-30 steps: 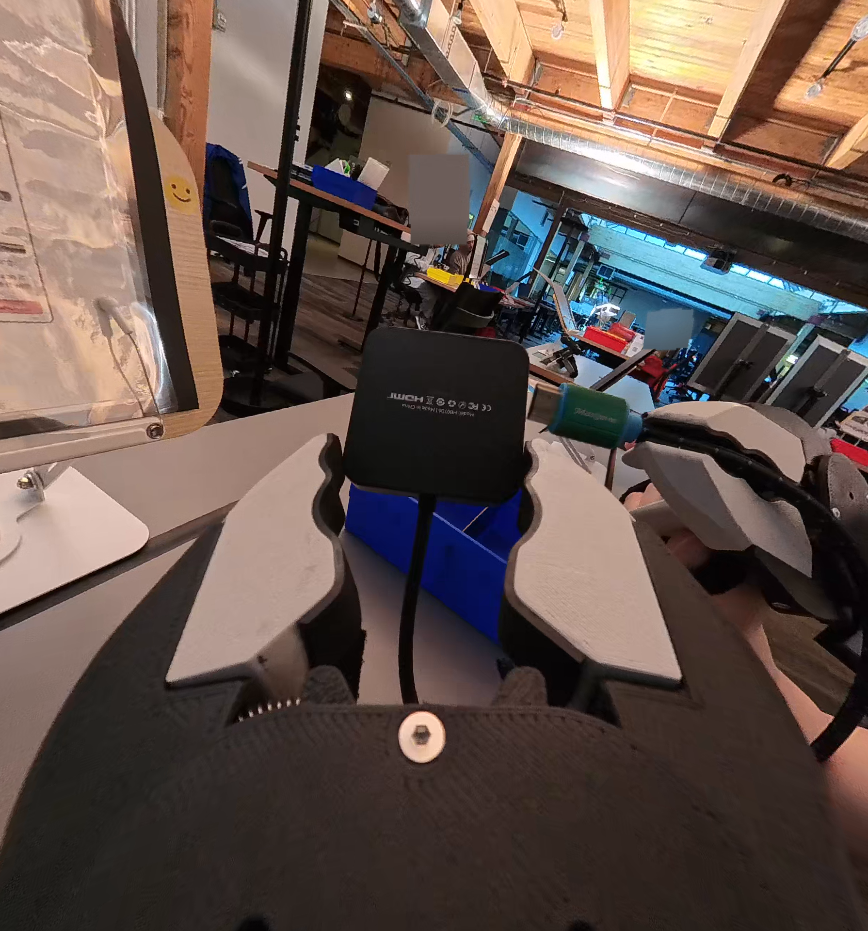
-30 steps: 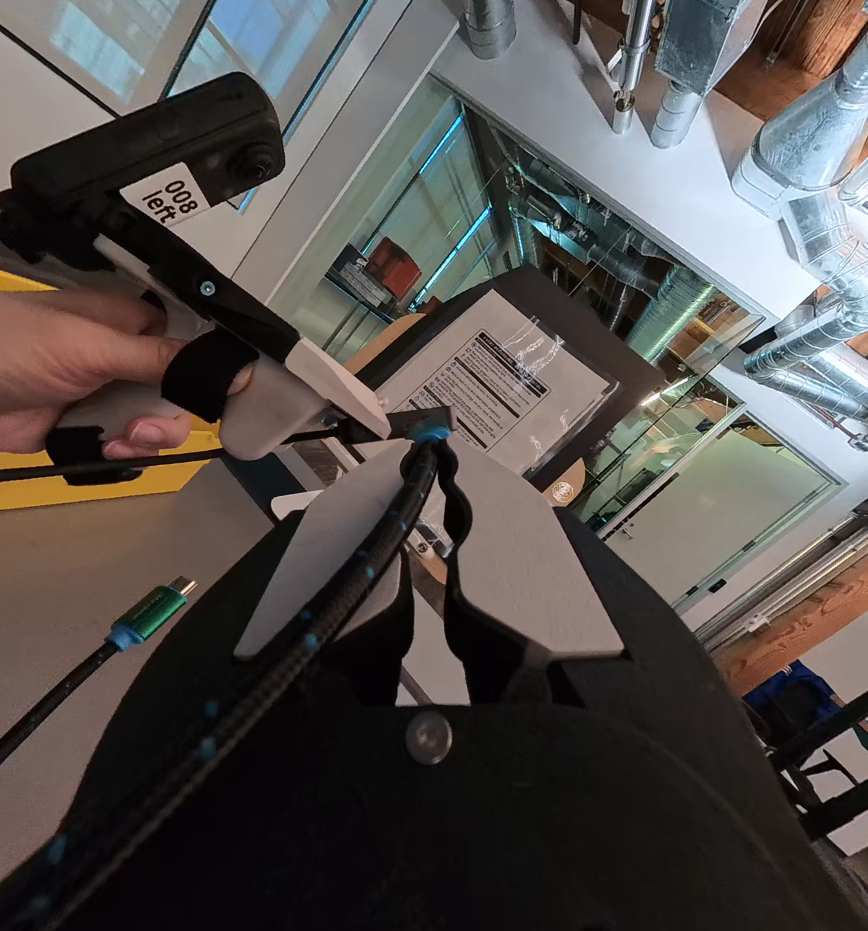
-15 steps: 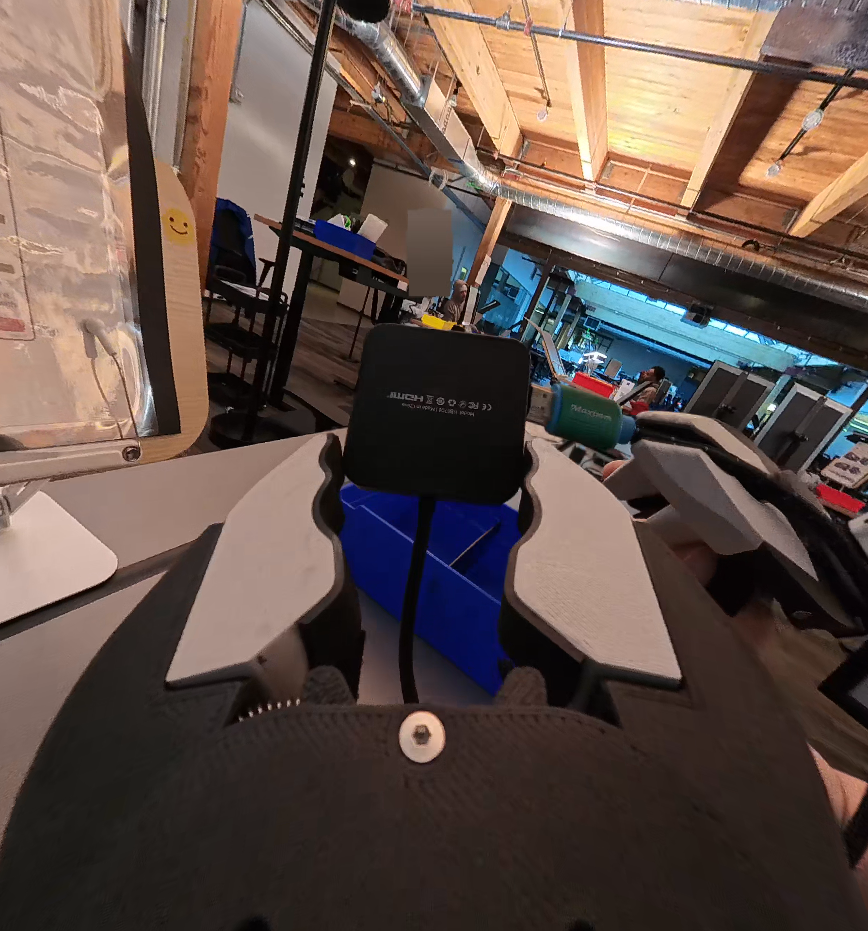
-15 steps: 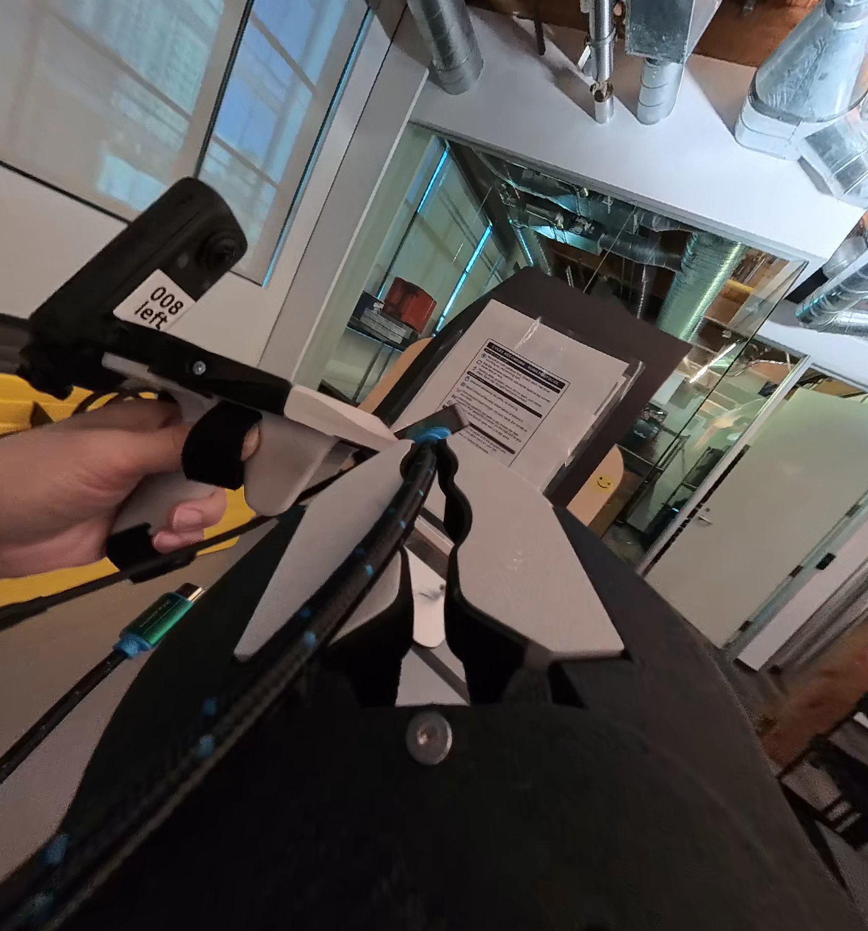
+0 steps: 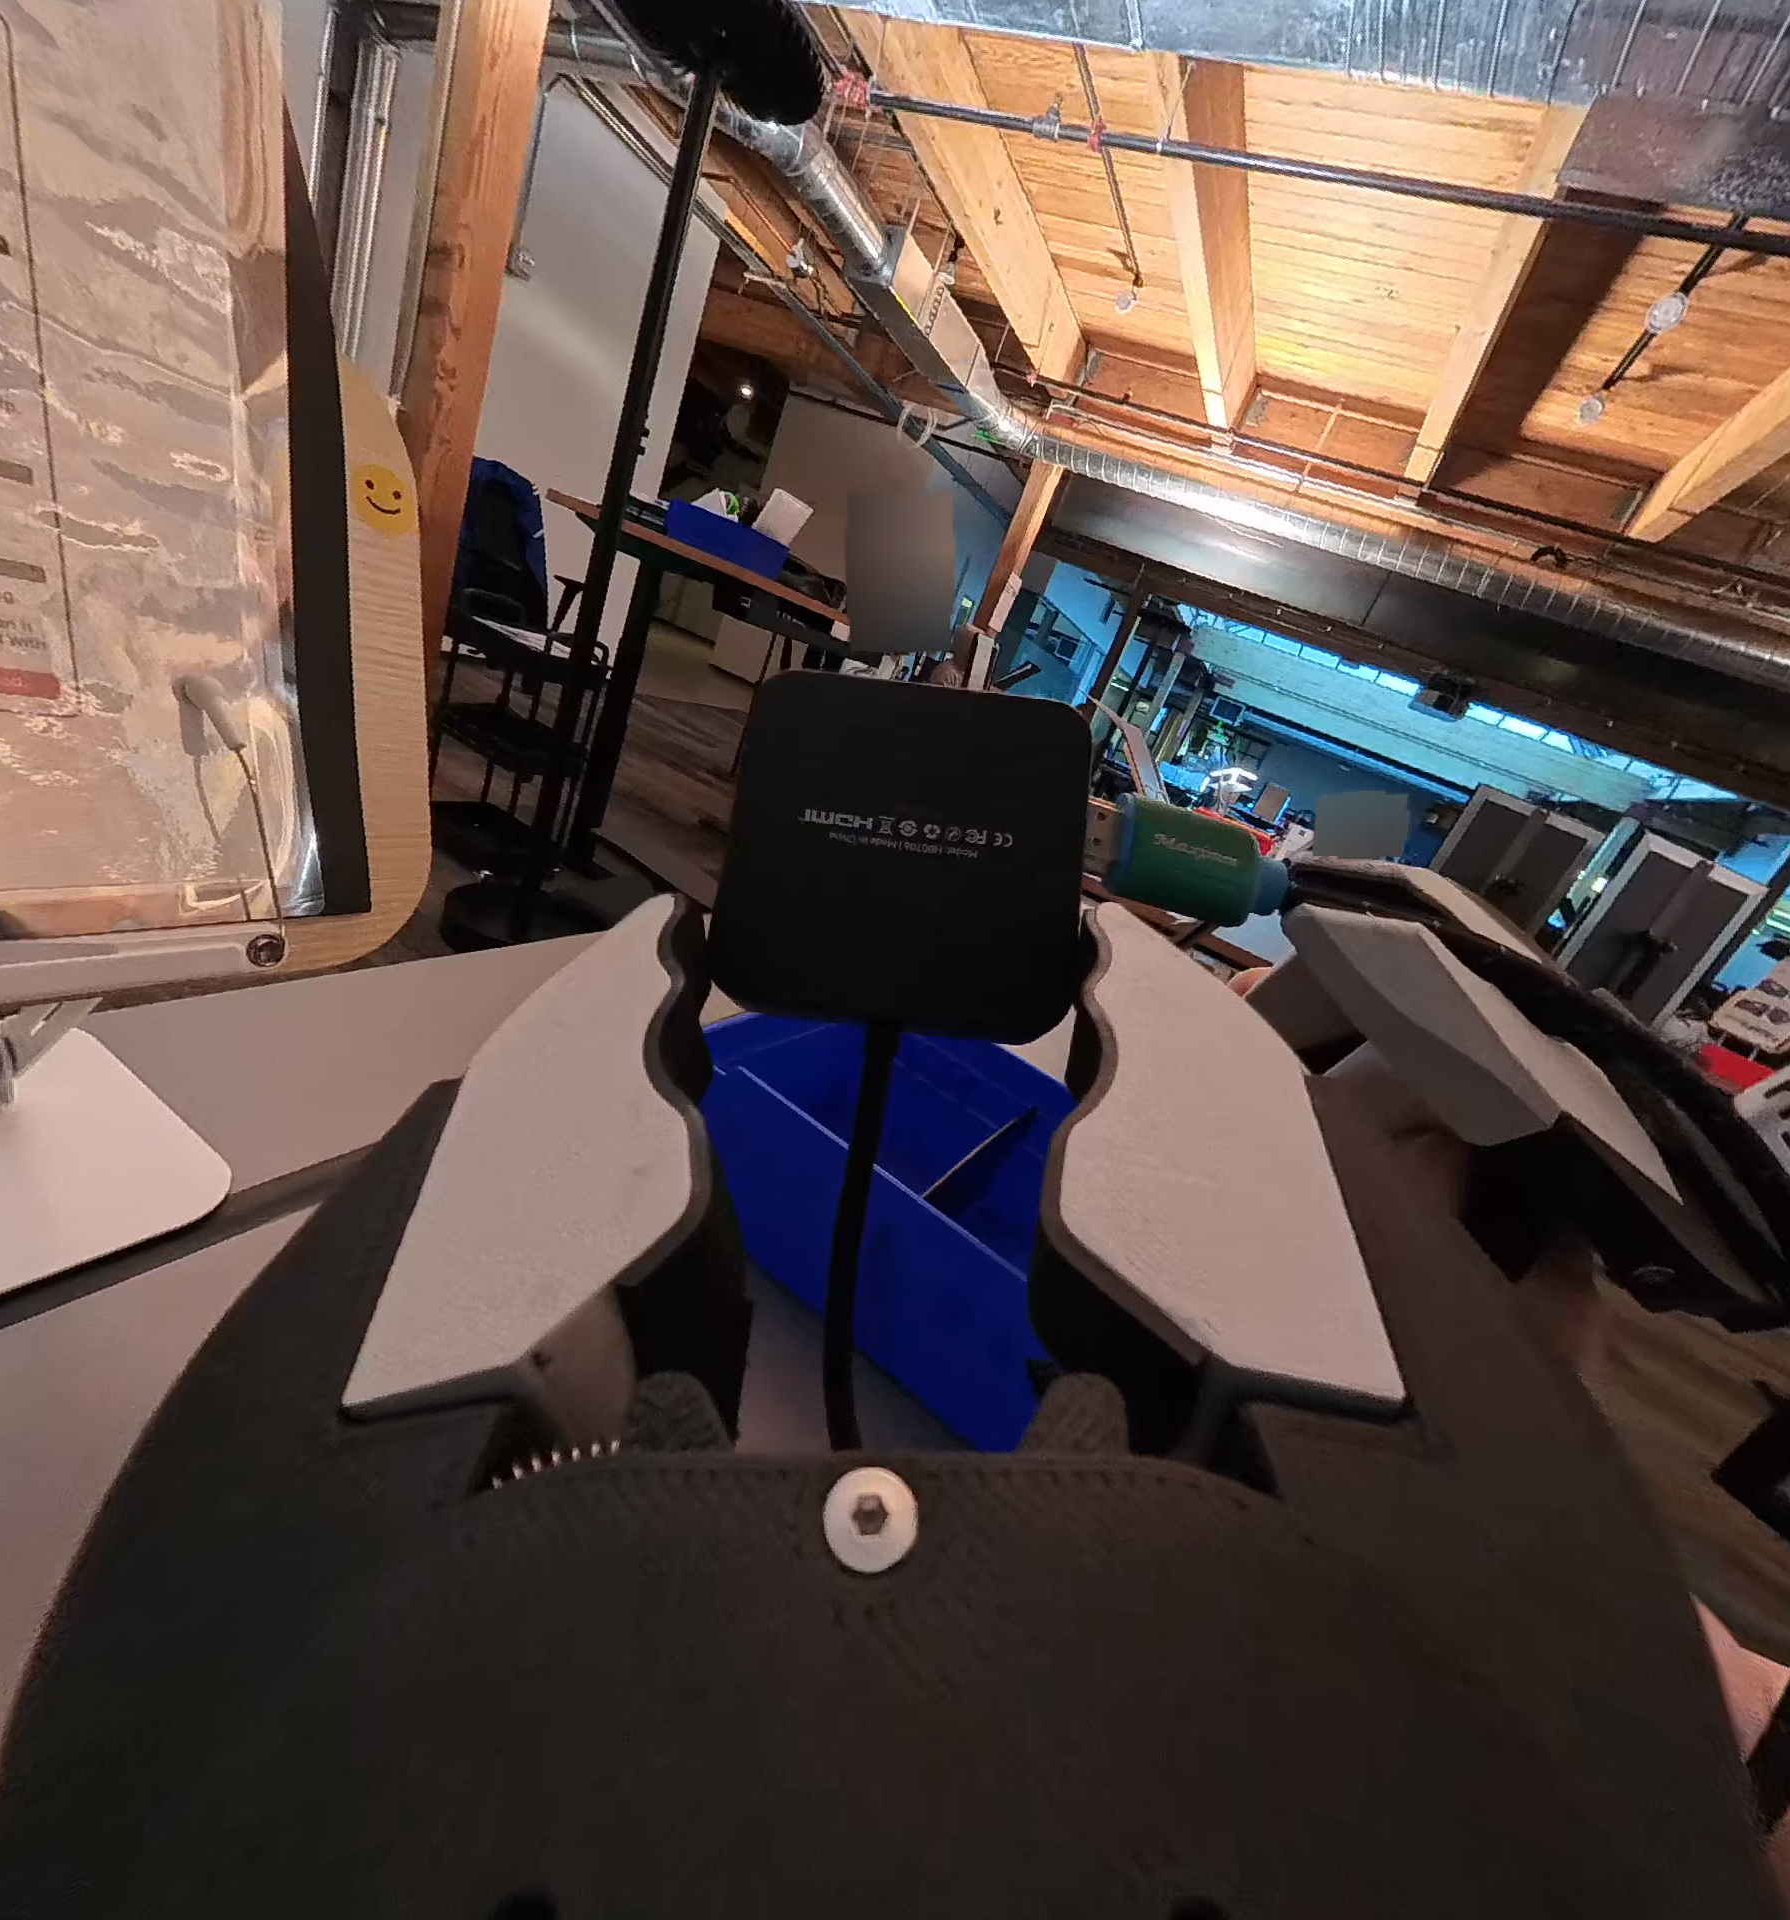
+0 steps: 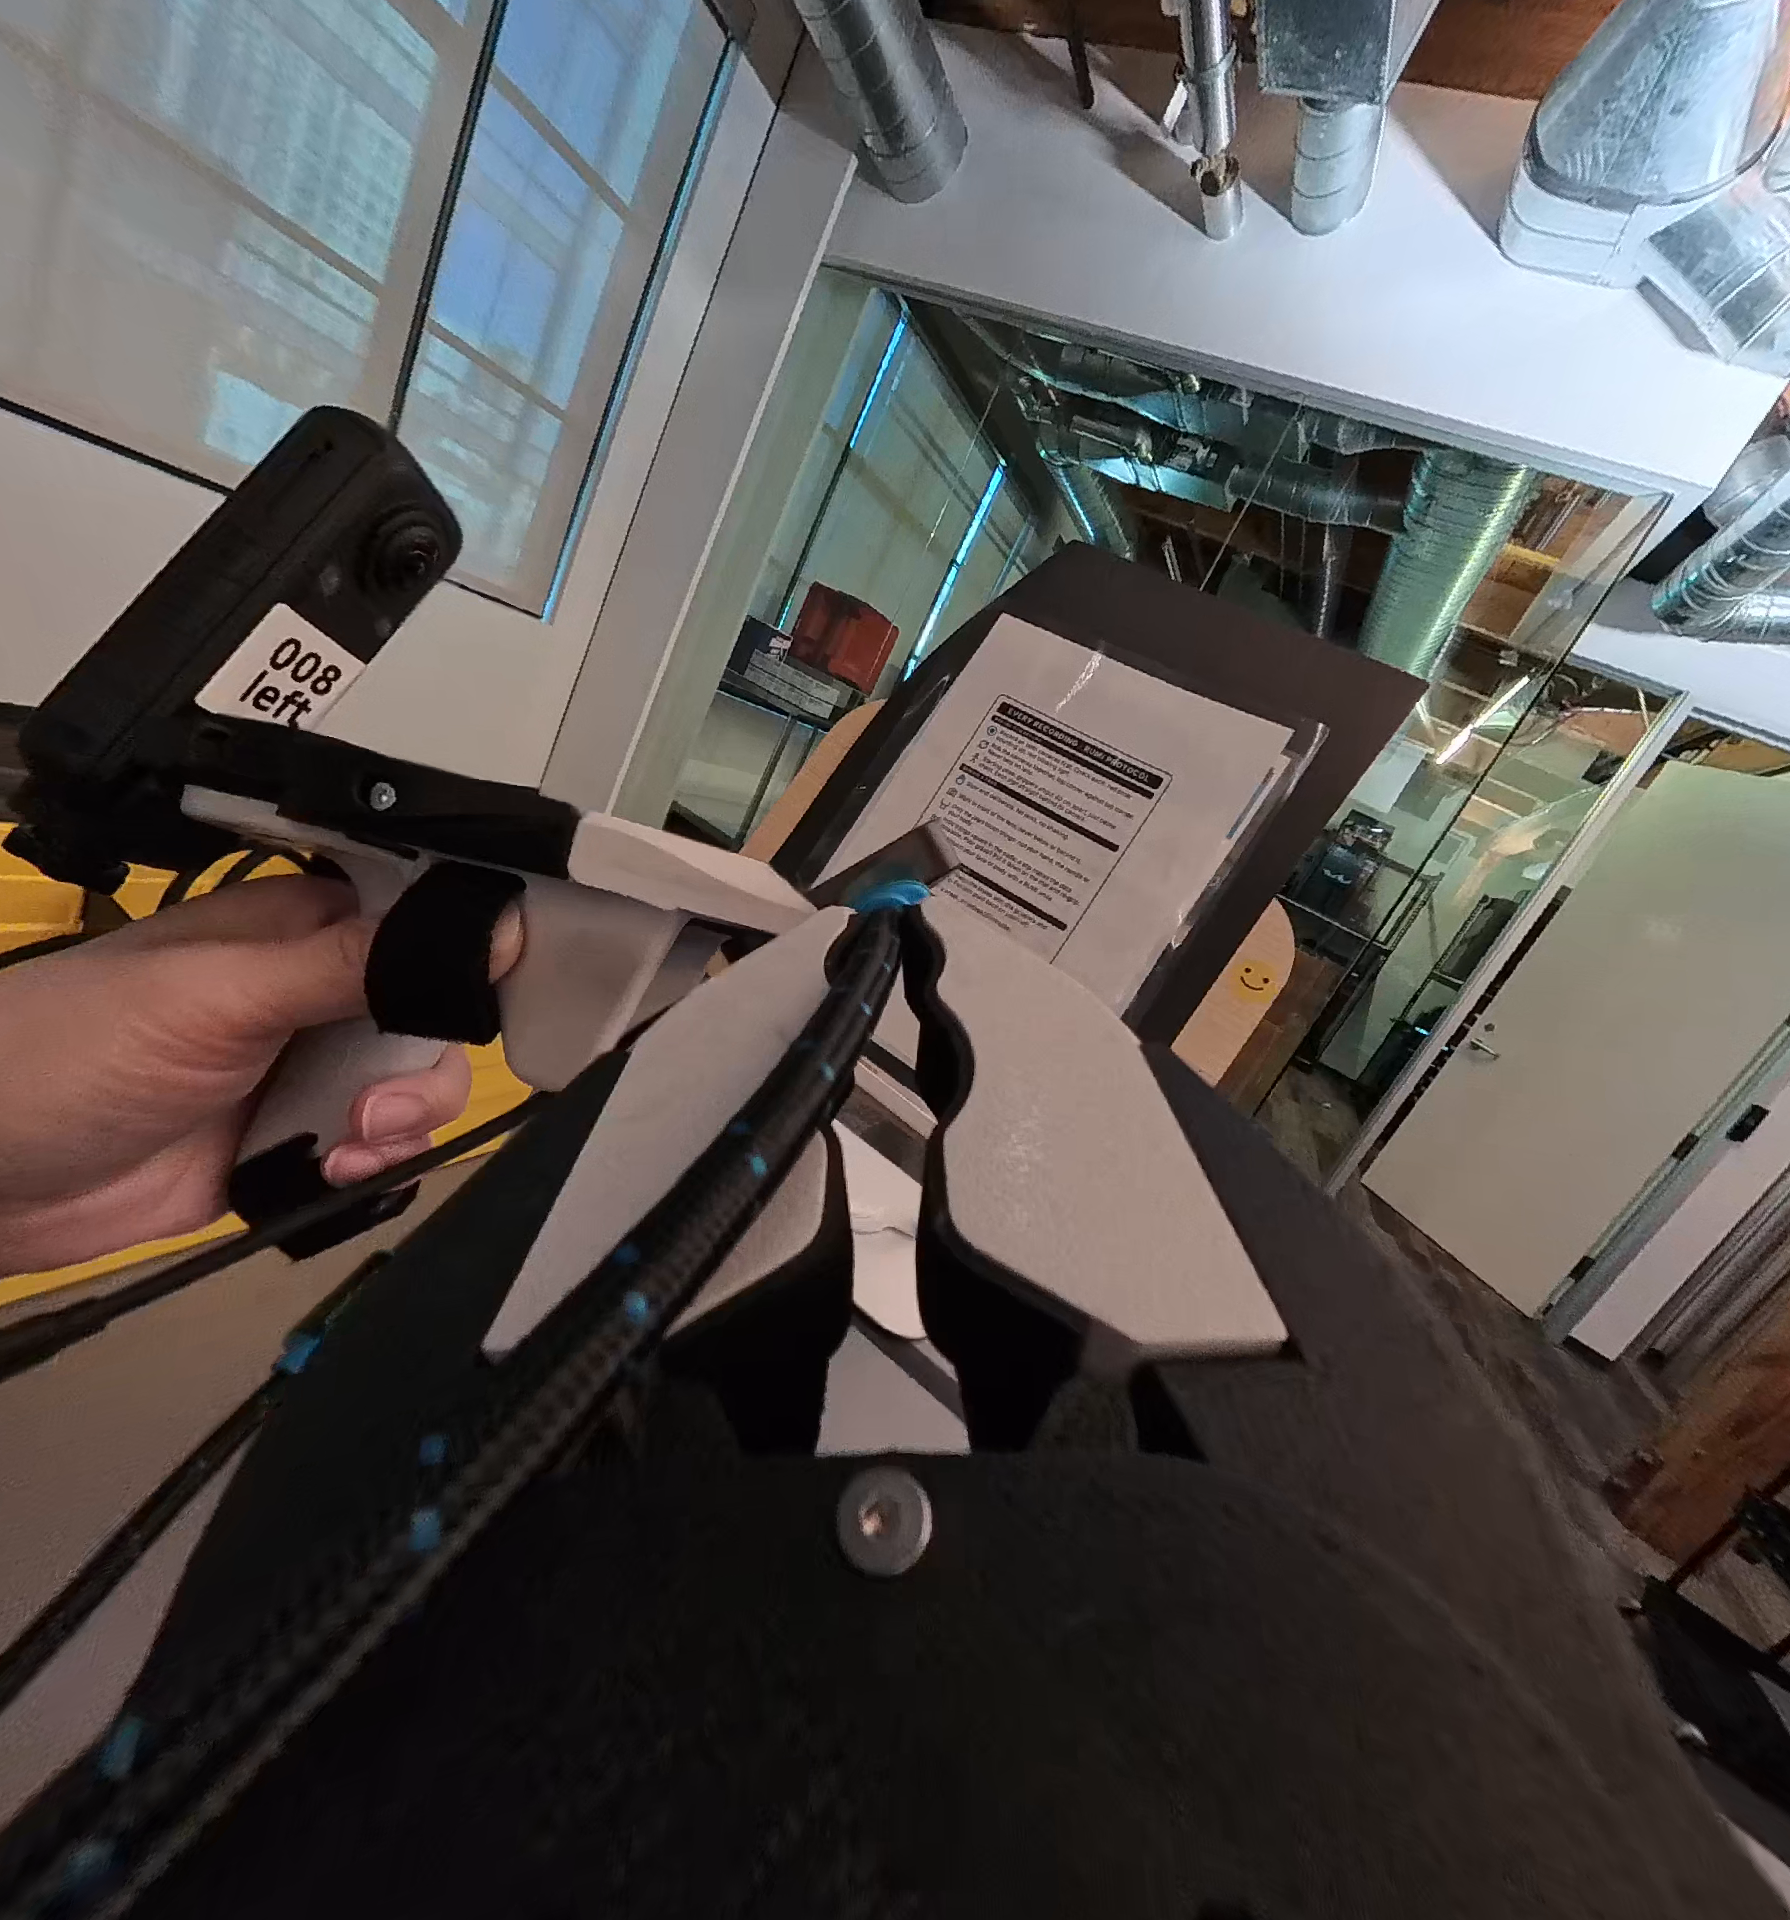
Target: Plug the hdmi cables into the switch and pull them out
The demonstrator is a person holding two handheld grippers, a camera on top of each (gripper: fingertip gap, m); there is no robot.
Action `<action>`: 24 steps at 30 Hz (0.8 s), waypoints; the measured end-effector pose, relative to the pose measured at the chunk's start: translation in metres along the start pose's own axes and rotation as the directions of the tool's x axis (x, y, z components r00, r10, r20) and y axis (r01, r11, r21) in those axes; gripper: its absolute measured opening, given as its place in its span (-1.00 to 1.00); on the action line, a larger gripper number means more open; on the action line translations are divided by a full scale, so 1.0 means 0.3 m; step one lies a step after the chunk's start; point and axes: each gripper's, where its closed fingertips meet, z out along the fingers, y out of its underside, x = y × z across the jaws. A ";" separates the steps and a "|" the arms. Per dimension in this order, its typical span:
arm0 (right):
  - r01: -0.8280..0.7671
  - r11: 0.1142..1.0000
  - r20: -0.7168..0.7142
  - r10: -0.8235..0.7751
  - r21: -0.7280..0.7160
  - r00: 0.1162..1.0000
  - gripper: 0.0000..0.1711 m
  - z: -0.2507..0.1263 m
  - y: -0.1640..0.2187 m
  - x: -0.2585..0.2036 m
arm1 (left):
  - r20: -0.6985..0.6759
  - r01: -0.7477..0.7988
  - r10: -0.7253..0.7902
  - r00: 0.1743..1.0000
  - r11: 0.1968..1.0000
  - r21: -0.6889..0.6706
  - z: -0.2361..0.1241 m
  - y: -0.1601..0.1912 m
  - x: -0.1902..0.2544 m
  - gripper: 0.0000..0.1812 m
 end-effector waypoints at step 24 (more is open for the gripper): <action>-0.064 0.993 0.040 0.060 0.097 0.997 -0.90 -0.016 -0.047 -0.015 | 0.107 -0.252 0.242 0.964 0.963 0.093 -0.047 -0.072 0.051 -0.26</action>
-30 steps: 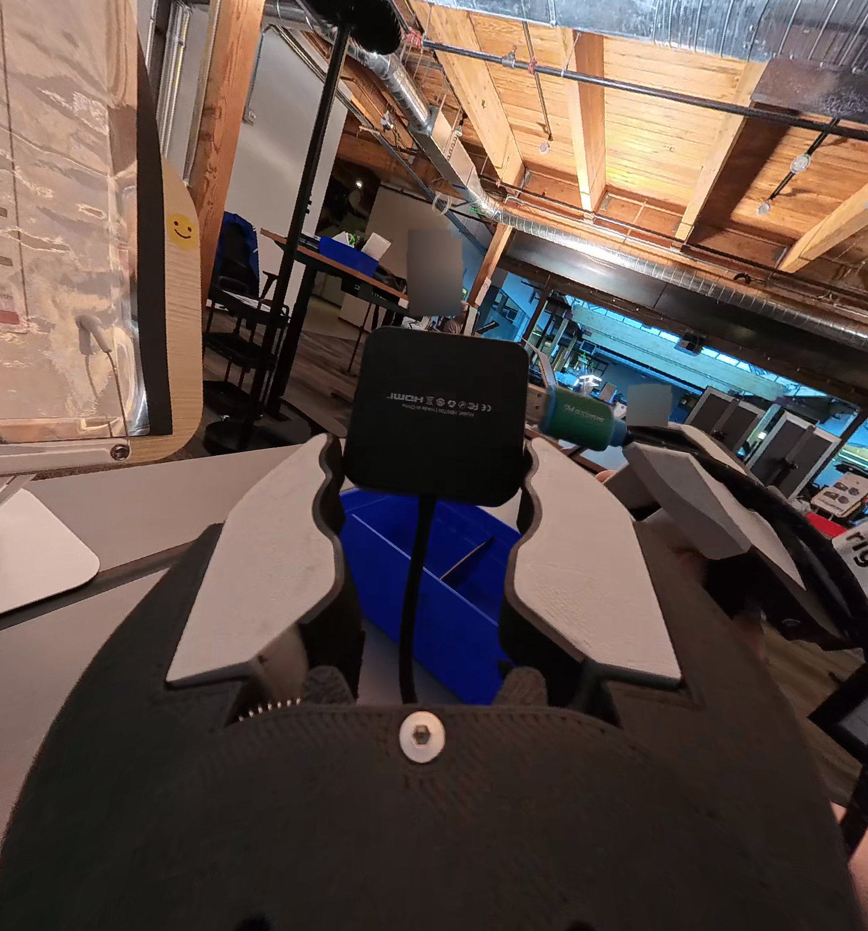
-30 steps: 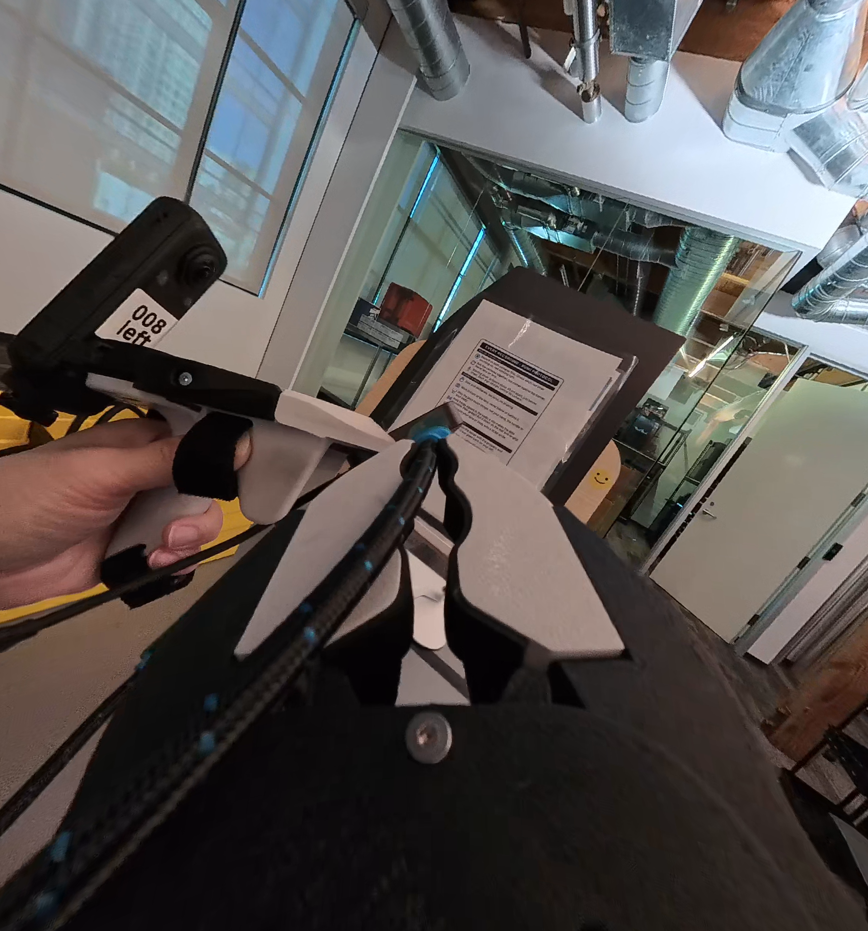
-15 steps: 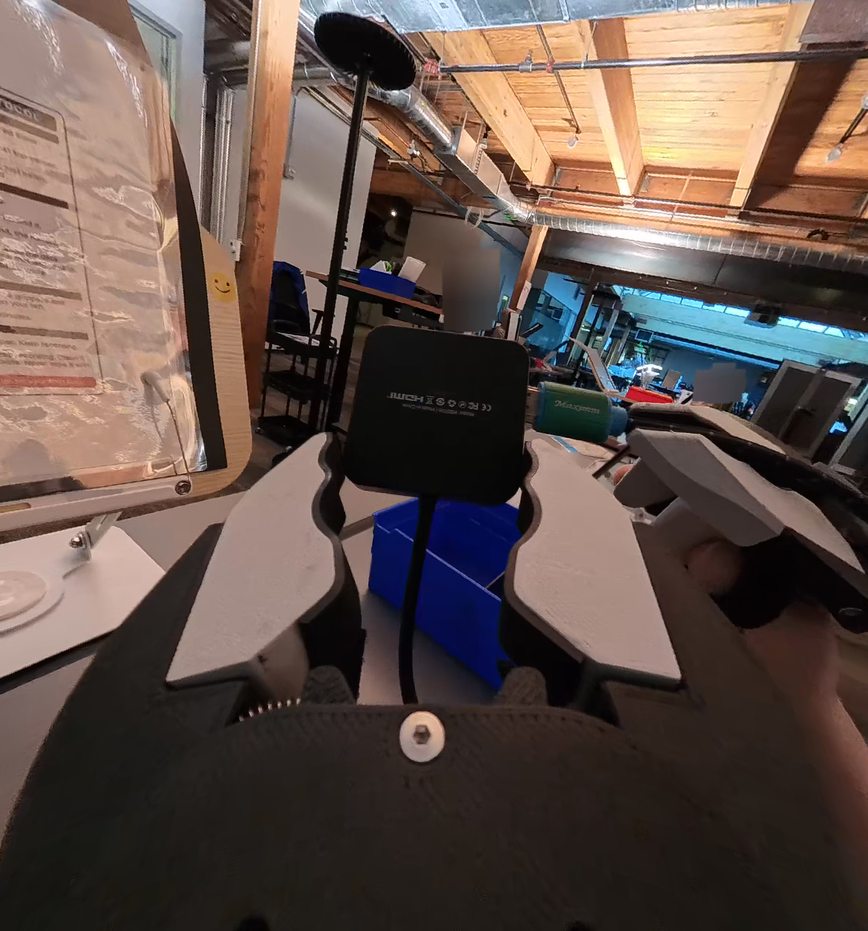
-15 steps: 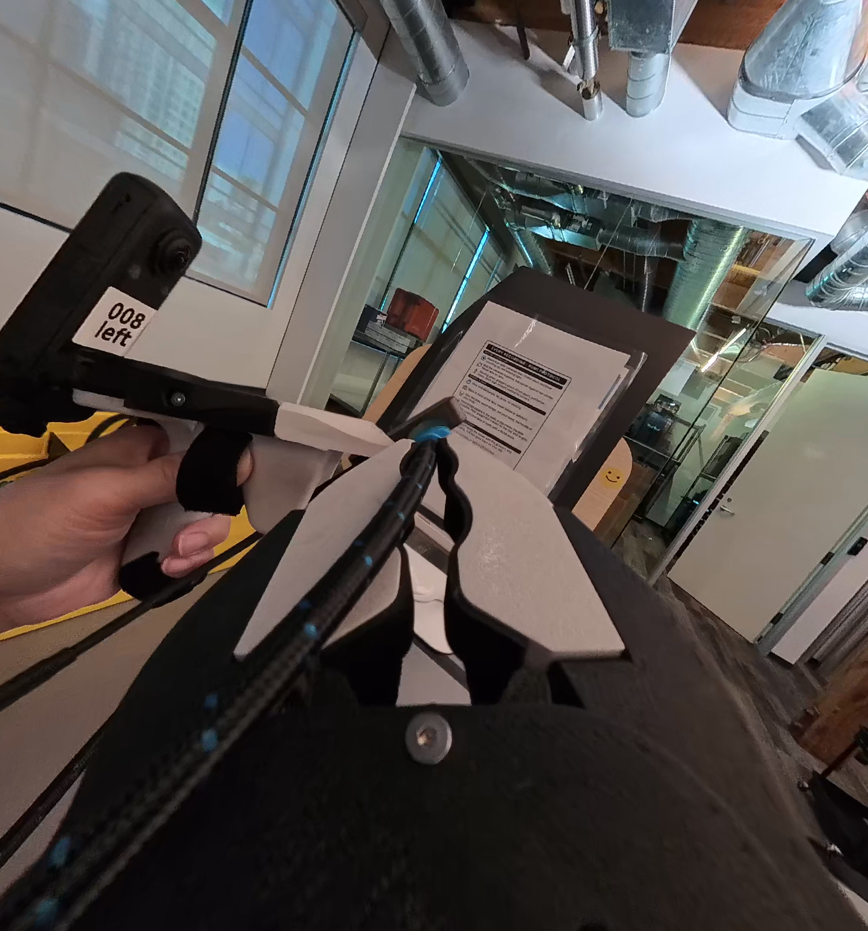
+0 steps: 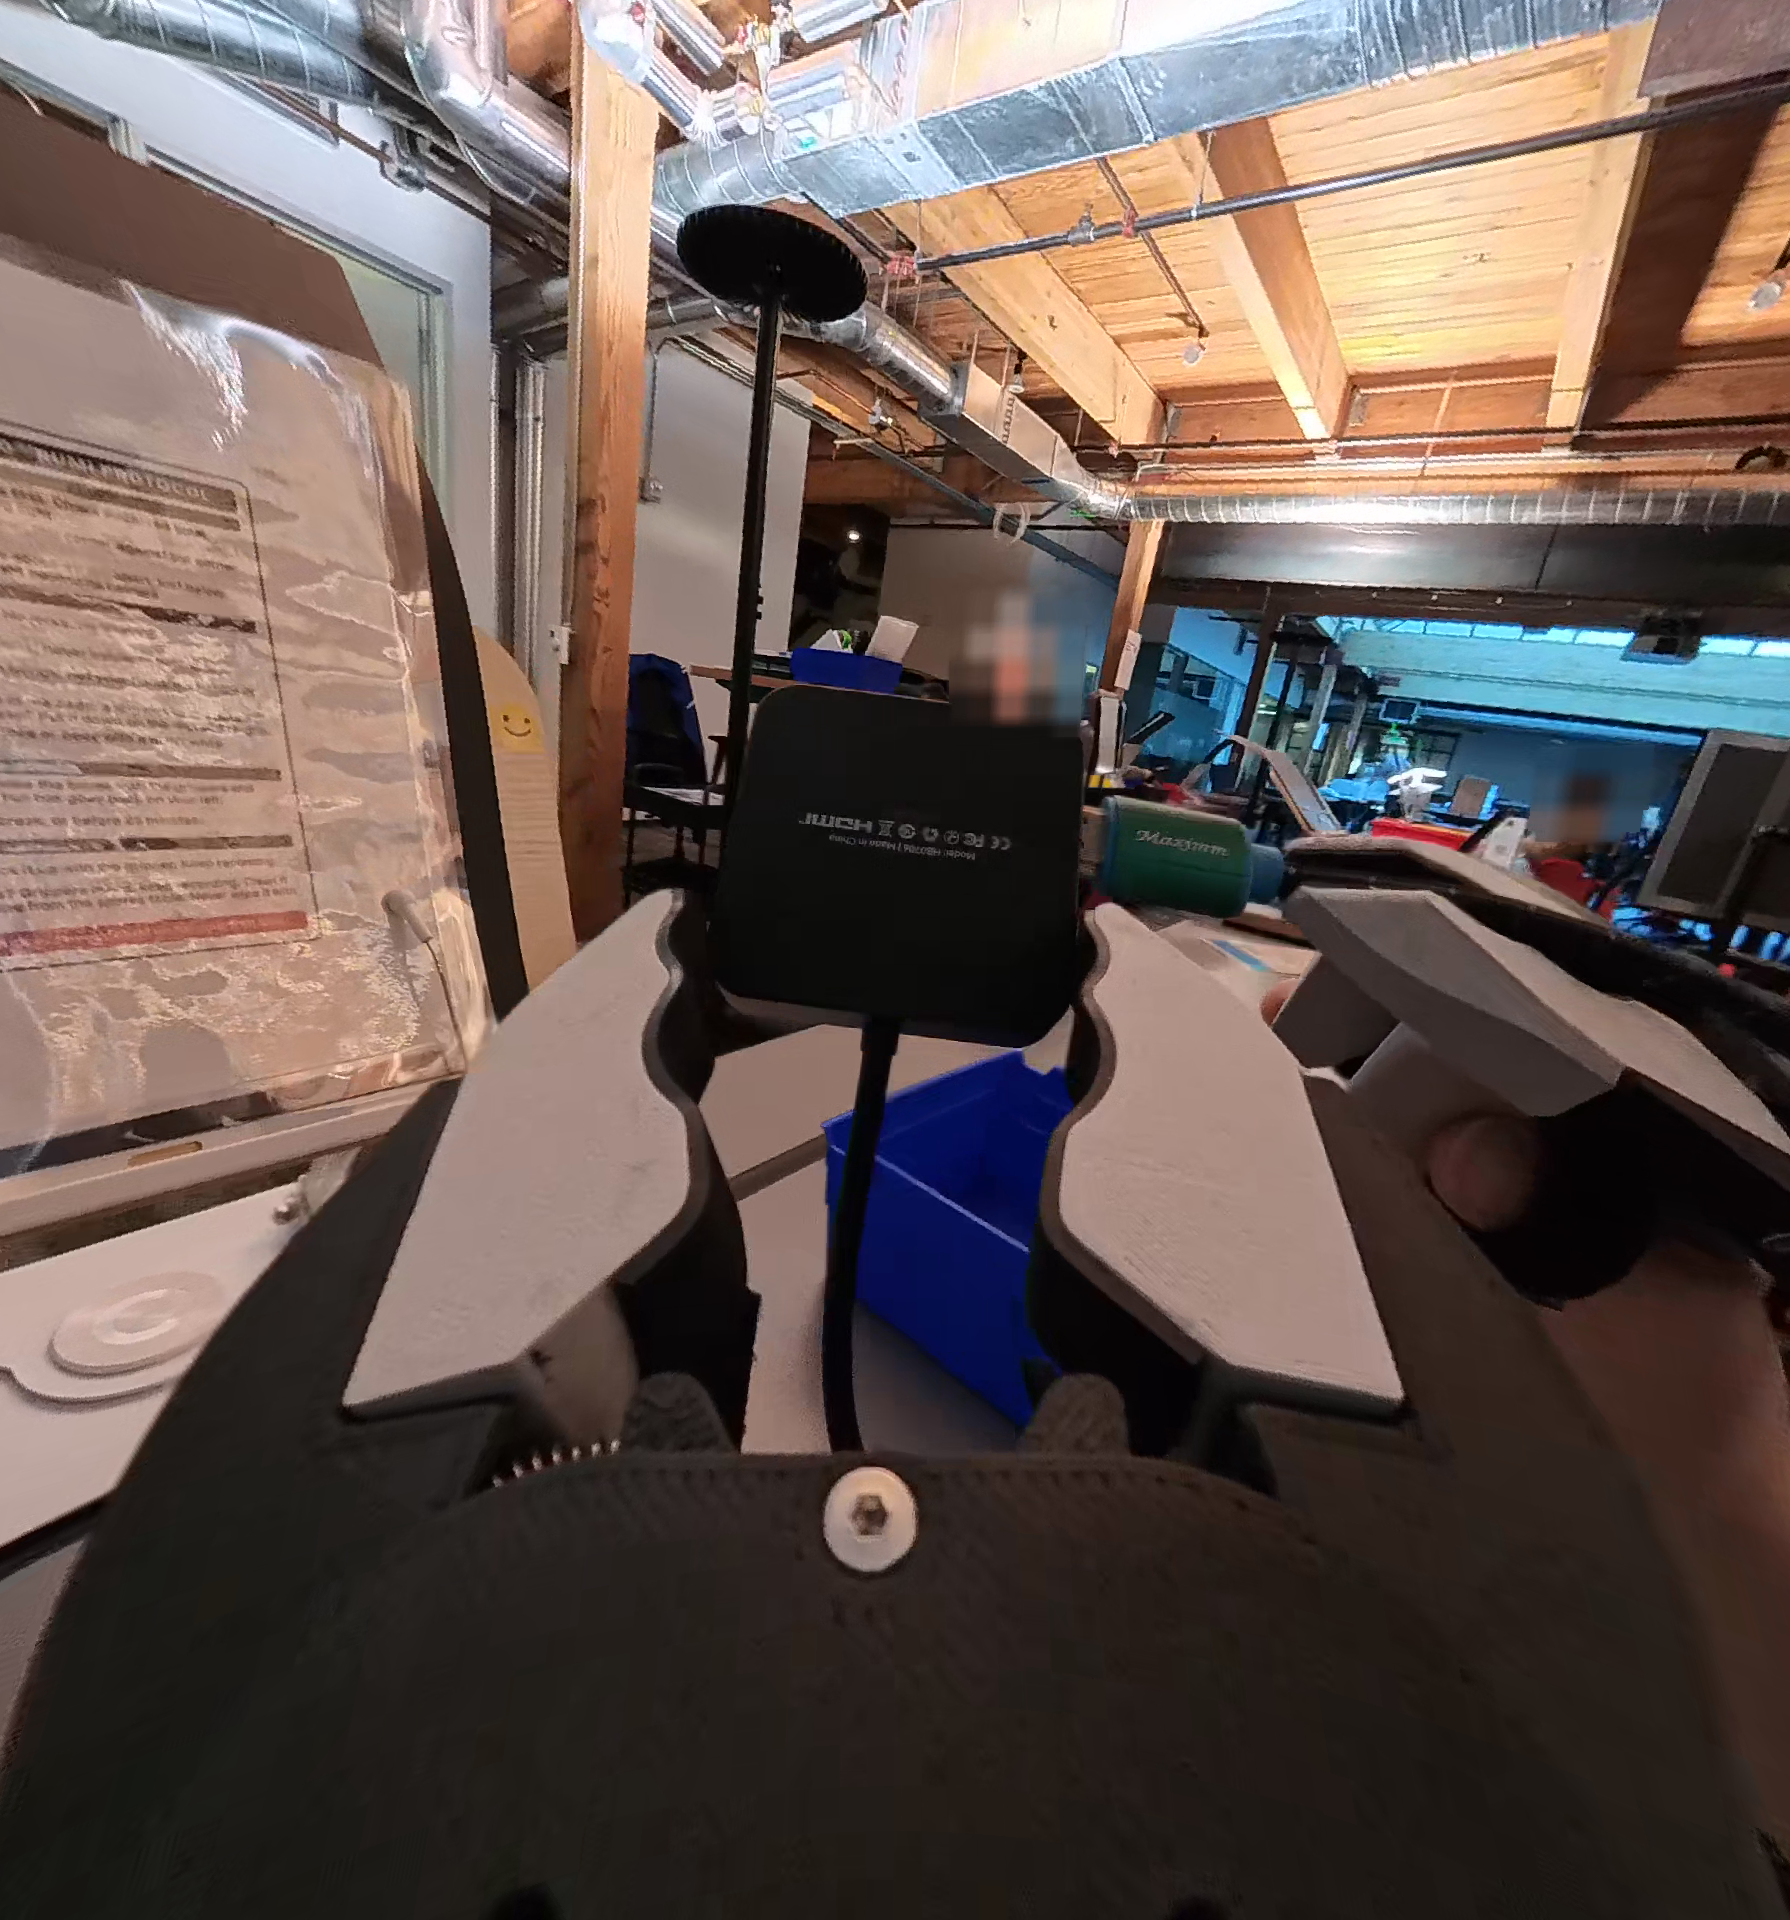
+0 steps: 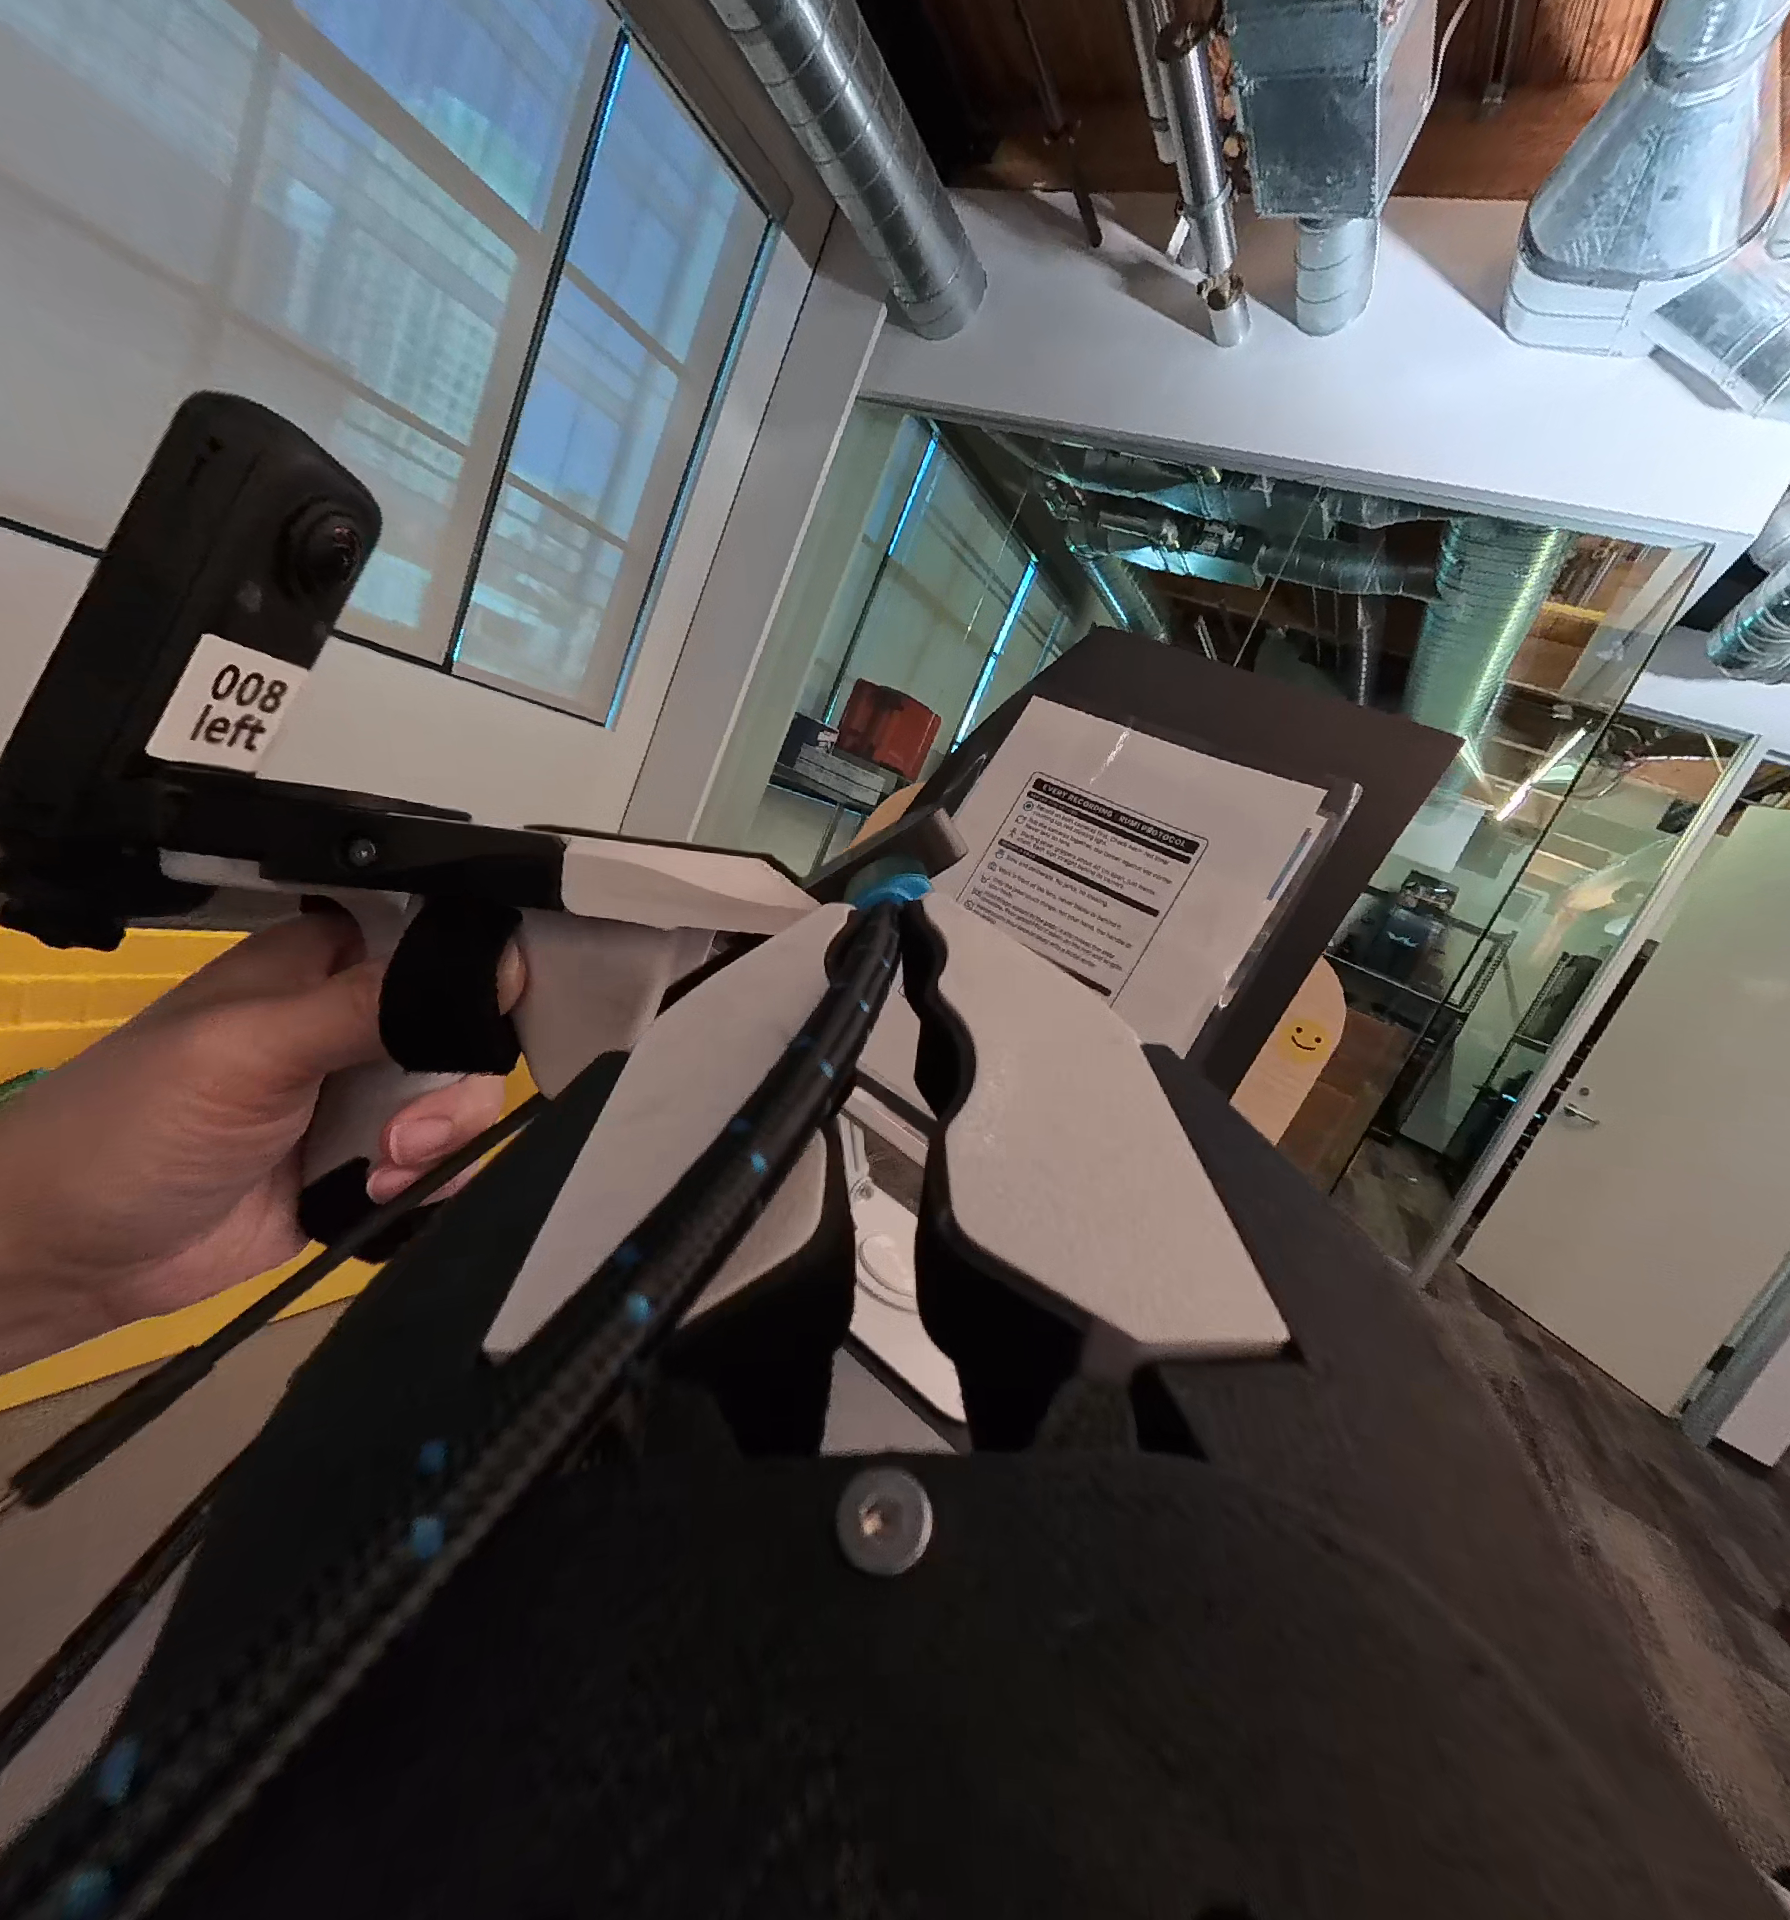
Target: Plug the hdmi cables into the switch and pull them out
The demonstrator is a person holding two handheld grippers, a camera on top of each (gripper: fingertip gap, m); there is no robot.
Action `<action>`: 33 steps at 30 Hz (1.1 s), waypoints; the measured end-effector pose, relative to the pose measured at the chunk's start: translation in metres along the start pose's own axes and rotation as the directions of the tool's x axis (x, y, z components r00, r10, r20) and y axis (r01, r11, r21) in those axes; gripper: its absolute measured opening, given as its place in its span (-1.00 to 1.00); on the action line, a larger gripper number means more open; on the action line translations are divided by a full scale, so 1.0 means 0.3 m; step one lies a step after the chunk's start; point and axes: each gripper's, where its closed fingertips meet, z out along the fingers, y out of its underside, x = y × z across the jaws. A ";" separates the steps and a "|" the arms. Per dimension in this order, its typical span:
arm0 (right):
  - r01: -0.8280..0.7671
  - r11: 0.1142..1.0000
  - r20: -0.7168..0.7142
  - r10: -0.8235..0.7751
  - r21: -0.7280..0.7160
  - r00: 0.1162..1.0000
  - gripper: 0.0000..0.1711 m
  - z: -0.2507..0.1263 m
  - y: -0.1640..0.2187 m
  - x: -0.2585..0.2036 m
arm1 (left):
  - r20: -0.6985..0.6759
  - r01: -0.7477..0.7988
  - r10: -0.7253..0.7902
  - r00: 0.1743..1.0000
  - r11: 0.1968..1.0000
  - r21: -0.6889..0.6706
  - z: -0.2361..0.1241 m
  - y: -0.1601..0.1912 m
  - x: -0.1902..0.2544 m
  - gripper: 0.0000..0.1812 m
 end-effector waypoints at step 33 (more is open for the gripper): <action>-0.160 0.894 0.222 0.070 0.418 0.973 -0.91 -0.102 -0.076 0.004 | 0.211 -0.597 0.560 0.801 0.770 0.224 -0.155 -0.240 0.211 -0.87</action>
